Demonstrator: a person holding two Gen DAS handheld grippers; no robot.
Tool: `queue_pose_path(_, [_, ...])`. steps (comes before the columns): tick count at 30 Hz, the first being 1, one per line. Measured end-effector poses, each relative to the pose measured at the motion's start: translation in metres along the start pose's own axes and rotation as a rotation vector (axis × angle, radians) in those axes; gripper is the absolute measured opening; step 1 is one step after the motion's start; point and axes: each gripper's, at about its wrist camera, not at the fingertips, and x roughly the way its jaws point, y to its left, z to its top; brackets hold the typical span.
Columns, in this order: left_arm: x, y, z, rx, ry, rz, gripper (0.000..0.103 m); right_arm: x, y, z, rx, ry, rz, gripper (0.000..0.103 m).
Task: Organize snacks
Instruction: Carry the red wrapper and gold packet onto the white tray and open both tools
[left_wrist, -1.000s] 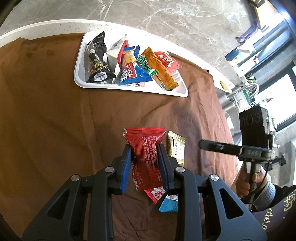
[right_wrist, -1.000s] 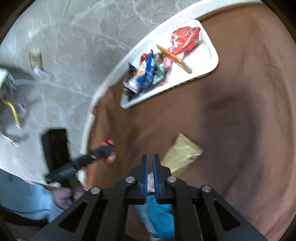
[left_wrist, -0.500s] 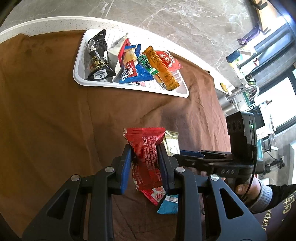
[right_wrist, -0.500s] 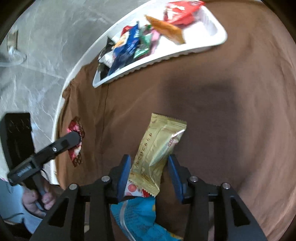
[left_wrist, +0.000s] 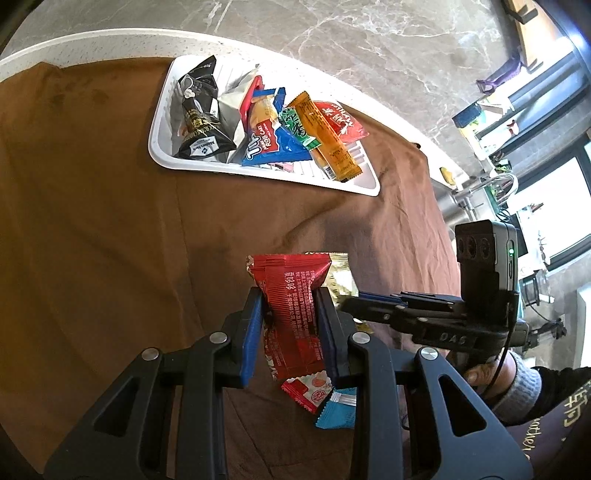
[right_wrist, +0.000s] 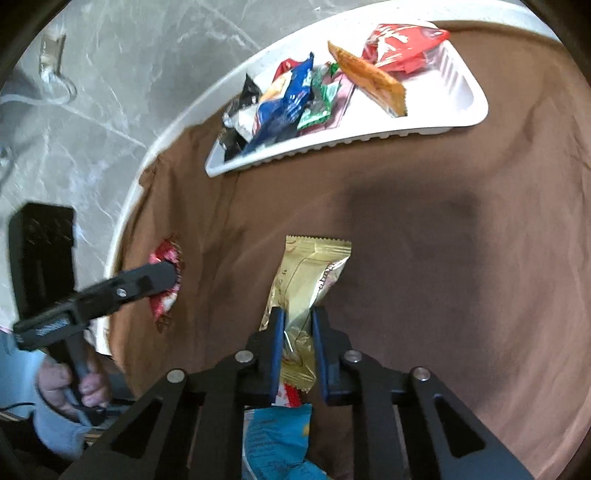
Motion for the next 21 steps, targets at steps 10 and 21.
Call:
queue_pose_path(10, [-0.005,0.0,0.018,-0.002,-0.028,-0.031,0.027,-0.033,-0.021,0.015,0.116,-0.09,0.182,0.017])
queue_pose_path(21, [-0.002,0.004,0.113,0.04,-0.119,-0.028,0.027,-0.041,-0.016,0.092,0.046,-0.192,0.134,0.017])
